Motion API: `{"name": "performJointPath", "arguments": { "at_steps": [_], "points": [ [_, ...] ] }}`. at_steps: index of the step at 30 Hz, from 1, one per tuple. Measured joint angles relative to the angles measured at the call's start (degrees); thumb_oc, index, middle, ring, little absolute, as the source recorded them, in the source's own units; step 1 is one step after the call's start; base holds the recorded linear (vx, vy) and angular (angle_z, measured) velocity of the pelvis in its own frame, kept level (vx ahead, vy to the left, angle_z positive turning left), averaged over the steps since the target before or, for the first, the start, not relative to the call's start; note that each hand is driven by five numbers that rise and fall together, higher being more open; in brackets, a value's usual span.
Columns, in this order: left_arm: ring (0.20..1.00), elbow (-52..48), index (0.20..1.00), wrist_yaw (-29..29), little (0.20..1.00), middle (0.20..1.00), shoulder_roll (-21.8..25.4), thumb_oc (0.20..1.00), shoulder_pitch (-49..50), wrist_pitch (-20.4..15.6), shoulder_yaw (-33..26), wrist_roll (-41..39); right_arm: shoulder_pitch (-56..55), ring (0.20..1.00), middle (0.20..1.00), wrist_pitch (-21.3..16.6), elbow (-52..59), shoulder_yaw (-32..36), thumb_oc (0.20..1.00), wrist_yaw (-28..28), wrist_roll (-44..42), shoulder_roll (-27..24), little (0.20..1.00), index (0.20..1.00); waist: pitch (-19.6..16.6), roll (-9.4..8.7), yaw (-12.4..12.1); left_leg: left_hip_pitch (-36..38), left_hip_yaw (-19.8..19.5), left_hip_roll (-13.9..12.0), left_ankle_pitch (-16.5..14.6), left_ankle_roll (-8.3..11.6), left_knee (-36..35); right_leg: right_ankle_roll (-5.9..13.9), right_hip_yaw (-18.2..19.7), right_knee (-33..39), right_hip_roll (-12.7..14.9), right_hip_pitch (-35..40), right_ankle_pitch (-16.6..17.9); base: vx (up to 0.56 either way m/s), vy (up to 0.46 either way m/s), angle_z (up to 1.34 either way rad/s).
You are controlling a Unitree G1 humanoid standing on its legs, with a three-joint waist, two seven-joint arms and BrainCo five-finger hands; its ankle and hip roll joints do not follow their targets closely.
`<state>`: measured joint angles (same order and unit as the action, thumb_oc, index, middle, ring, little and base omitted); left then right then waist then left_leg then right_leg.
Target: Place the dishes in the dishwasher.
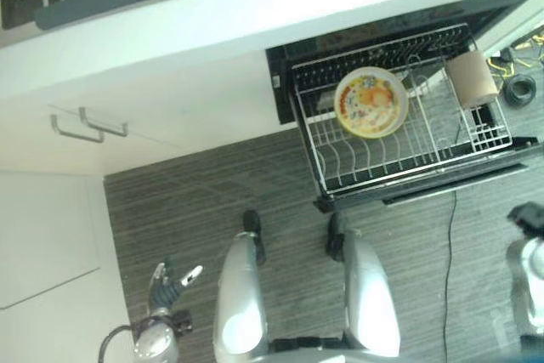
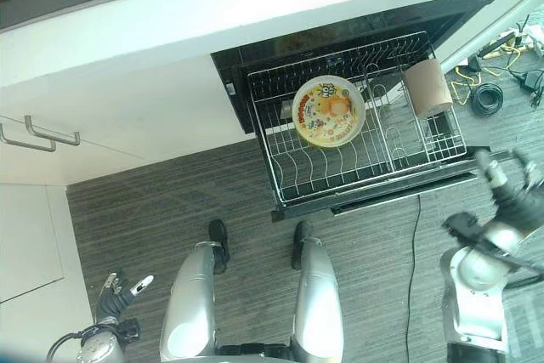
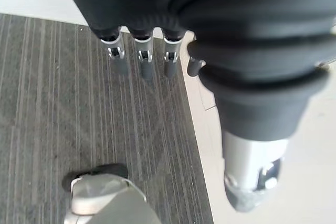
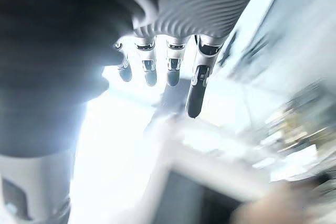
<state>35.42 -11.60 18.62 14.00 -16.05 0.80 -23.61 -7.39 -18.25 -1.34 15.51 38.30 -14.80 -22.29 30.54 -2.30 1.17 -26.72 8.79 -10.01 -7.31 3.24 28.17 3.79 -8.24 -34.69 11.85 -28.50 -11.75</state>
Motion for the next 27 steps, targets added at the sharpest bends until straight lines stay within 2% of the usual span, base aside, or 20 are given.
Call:
{"name": "performJointPath", "arguments": {
  "at_steps": [1,2,3,4,6,8,10,11,14,16,17,20,21,25,27],
  "points": [
    [1.000,-0.8,1.000,0.0,1.000,1.000,-0.7,1.000,0.2,0.1,-0.8,0.0,-1.8,1.000,1.000,-0.3,-2.9,-1.7,1.000,0.4,-0.1,1.7,1.000,1.000,0.0,0.52,0.1,0.0,0.1,0.3,0.0,-0.03,0.0,0.08,0.1,-0.6,0.4,-0.3,-0.2,0.01,-0.031,0.02],
    [1.000,-1.8,1.000,0.0,1.000,1.000,-0.7,1.000,0.6,0.0,-0.7,0.0,-1.8,0.790,0.790,-1.3,-5.7,-2.2,0.790,0.5,-1.3,2.1,0.790,0.790,0.0,0.94,0.0,-0.1,0.3,0.6,-0.2,-0.31,0.1,0.12,0.7,-1.5,0.7,-0.9,-0.3,0.00,-0.027,-0.04],
    [1.000,-1.5,1.000,0.0,1.000,1.000,-0.8,1.000,0.6,0.2,-0.7,0.0,-0.4,0.200,0.200,-3.0,-8.8,-2.8,0.200,0.7,-3.2,2.2,0.200,0.200,0.0,1.32,0.0,-0.2,0.7,0.6,-0.1,-0.34,0.2,-0.03,1.2,-2.1,0.8,-1.6,-0.5,0.00,-0.018,-0.08],
    [1.000,-1.2,1.000,0.0,1.000,1.000,-0.8,1.000,0.6,0.2,-0.6,0.0,0.7,0.200,0.200,-3.6,-11.1,-3.6,0.200,0.8,-4.7,2.2,0.200,0.200,0.0,1.46,0.0,-0.3,0.7,0.7,0.0,-0.28,0.2,-0.26,1.4,-2.5,0.8,-1.9,-0.6,0.00,-0.036,-0.04],
    [1.000,-0.3,1.000,-0.3,1.000,1.000,-0.7,1.000,0.5,0.2,0.4,0.0,2.8,0.200,0.200,-5.1,-16.8,-4.5,0.200,-0.2,-8.4,2.0,0.200,0.200,-0.2,2.84,-0.2,-0.3,0.6,0.7,0.2,-0.09,0.0,-0.83,1.3,-2.9,0.9,-2.0,-0.9,0.00,-0.044,0.04],
    [1.000,1.4,1.000,-0.6,1.000,1.000,-0.6,1.000,-0.2,0.3,1.7,0.0,6.0,0.200,0.200,-4.9,-24.8,-6.5,0.200,-2.1,-13.1,1.6,0.200,0.200,-0.4,3.44,-0.4,-0.4,0.2,0.8,0.5,0.01,-0.1,-1.08,1.0,-3.4,1.1,-2.2,-1.2,0.01,-0.033,0.11],
    [1.000,1.4,1.000,-0.8,1.000,1.000,-0.6,1.000,-0.6,0.5,2.6,0.0,9.2,0.200,0.200,-4.6,-33.2,-8.3,0.200,-5.7,-21.3,2.2,0.200,0.200,-0.6,4.22,-0.6,-0.4,-0.4,1.1,1.0,-0.12,-0.6,-0.99,0.2,-3.8,1.5,-2.1,-1.3,0.02,-0.028,0.18],
    [1.000,1.2,1.000,-0.7,1.000,1.000,-0.4,1.000,-0.9,0.7,3.6,0.0,9.8,0.200,0.200,-4.6,-34.9,-8.2,0.200,-7.5,-24.3,2.6,0.200,0.200,-0.9,4.94,-1.4,-0.4,-0.4,1.2,1.2,-0.09,-0.9,-0.96,0.0,-3.9,1.7,-2.1,-1.4,0.04,-0.030,0.12],
    [1.000,1.5,1.000,-0.7,1.000,1.000,-0.1,1.000,-1.3,0.8,5.0,0.0,15.4,0.200,0.200,-4.5,-41.3,-8.0,0.200,-12.6,-36.4,4.1,0.200,0.200,-1.3,5.74,-1.9,-0.1,-0.8,1.5,1.3,-0.06,-0.6,-0.79,-0.3,-5.0,2.0,-1.9,-1.7,0.04,-0.023,0.10],
    [1.000,3.1,1.000,-0.7,1.000,1.000,-0.2,1.000,-2.3,0.8,6.8,0.0,19.1,0.200,0.200,-3.1,-44.9,-8.2,0.200,-16.8,-42.5,4.9,0.200,0.200,-1.8,6.51,-2.5,-0.1,-1.3,2.0,1.4,0.18,-0.4,-0.94,-0.7,-6.0,2.7,-1.9,-2.4,0.03,-0.019,0.17],
    [1.000,3.0,1.000,-0.8,1.000,1.000,-0.1,1.000,-2.5,0.8,8.1,0.0,20.5,0.200,0.200,-1.4,-45.4,-8.5,0.200,-19.4,-45.4,4.8,0.200,0.200,-2.3,7.43,-3.9,-0.2,-1.6,2.1,1.4,0.18,-0.2,-1.11,-0.9,-6.5,2.9,-1.8,-2.6,0.04,-0.006,0.17],
    [1.000,4.4,1.000,-0.9,1.000,1.000,-0.1,1.000,-2.6,0.6,9.2,0.0,25.9,0.200,0.200,2.8,-50.8,-7.2,0.200,-24.3,-53.0,3.4,0.200,0.200,-3.0,8.49,-5.0,-0.1,-1.9,2.4,1.8,0.04,-0.1,-1.43,-1.6,-7.1,3.8,-1.4,-3.0,0.04,0.009,0.19],
    [1.000,5.8,1.000,-1.4,1.000,1.000,-0.1,1.000,-2.6,0.6,10.5,0.0,27.3,0.200,0.200,5.6,-54.4,-5.4,0.200,-26.6,-57.4,2.4,0.200,0.200,-3.8,8.87,-5.9,0.0,-1.9,2.8,2.0,0.00,0.0,-1.91,-1.7,-7.5,4.2,-1.4,-3.4,0.04,0.042,0.17],
    [1.000,3.7,1.000,-1.6,1.000,1.000,-0.1,1.000,-1.2,0.9,10.6,0.0,27.2,0.200,0.200,11.2,-53.3,-5.9,0.200,-28.4,-61.9,0.3,0.200,0.200,-5.0,10.00,-6.3,0.1,-1.8,4.0,2.1,-0.16,0.0,-1.76,-1.8,-7.9,5.7,-1.0,-3.5,0.02,0.044,0.12],
    [1.000,2.4,1.000,-1.6,1.000,1.000,0.3,1.000,-0.5,1.2,10.6,0.0,27.0,0.200,0.200,12.0,-51.6,-6.1,0.200,-27.8,-60.5,-0.9,0.200,0.200,-5.2,10.26,-6.4,-0.2,-1.7,4.1,2.2,-0.19,0.0,-1.71,-1.6,-8.2,5.8,-1.4,-3.4,-0.01,-0.025,0.03]
  ]
}}
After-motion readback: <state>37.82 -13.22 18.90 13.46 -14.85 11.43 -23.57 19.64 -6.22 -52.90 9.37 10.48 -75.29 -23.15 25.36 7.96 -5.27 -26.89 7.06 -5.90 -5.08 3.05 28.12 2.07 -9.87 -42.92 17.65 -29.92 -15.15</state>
